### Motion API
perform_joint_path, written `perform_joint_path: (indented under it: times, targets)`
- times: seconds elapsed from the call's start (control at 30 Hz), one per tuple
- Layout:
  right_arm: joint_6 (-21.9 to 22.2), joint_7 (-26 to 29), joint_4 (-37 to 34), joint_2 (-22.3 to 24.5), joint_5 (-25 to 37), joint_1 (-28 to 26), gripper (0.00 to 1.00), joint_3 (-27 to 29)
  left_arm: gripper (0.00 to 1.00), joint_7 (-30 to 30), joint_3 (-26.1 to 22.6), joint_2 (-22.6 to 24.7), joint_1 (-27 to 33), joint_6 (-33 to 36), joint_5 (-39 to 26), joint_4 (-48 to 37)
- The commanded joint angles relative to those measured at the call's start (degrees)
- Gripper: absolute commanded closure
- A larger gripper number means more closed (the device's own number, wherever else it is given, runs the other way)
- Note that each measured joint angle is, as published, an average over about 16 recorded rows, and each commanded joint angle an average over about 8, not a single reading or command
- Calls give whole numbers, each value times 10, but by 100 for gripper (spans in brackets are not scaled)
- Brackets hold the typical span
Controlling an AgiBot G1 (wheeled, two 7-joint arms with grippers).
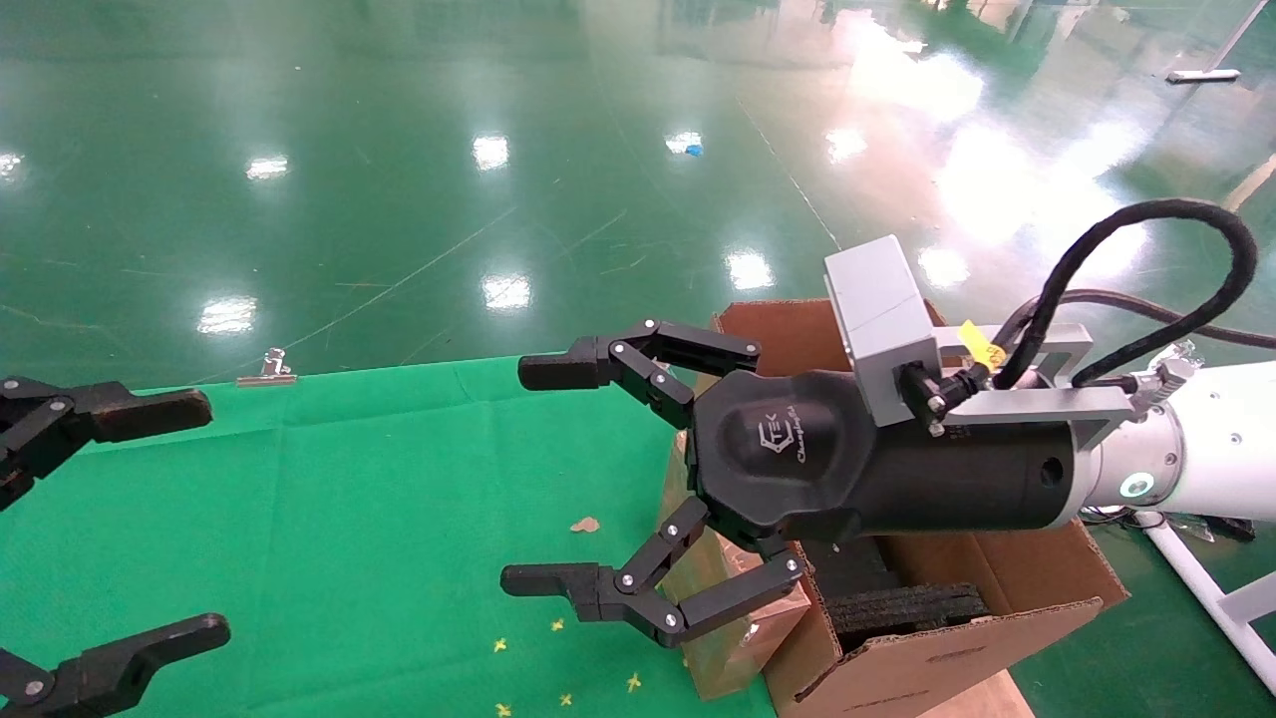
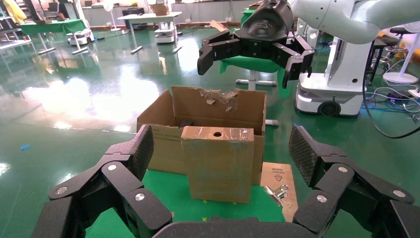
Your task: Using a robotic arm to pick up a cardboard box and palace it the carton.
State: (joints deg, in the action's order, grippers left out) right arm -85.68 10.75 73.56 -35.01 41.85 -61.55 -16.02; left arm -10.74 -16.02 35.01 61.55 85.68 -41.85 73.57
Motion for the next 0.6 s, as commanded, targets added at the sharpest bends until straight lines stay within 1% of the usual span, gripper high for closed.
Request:
perform_joint_path:
  times: [0.03,0.6]
  targets:
    - [0,0,0,0,0,0,0,0,0,0,0,0,0,0,0,0]
    - [0,0,1,0,2,0,0,-1,0,0,0,0,0,0,0,0]
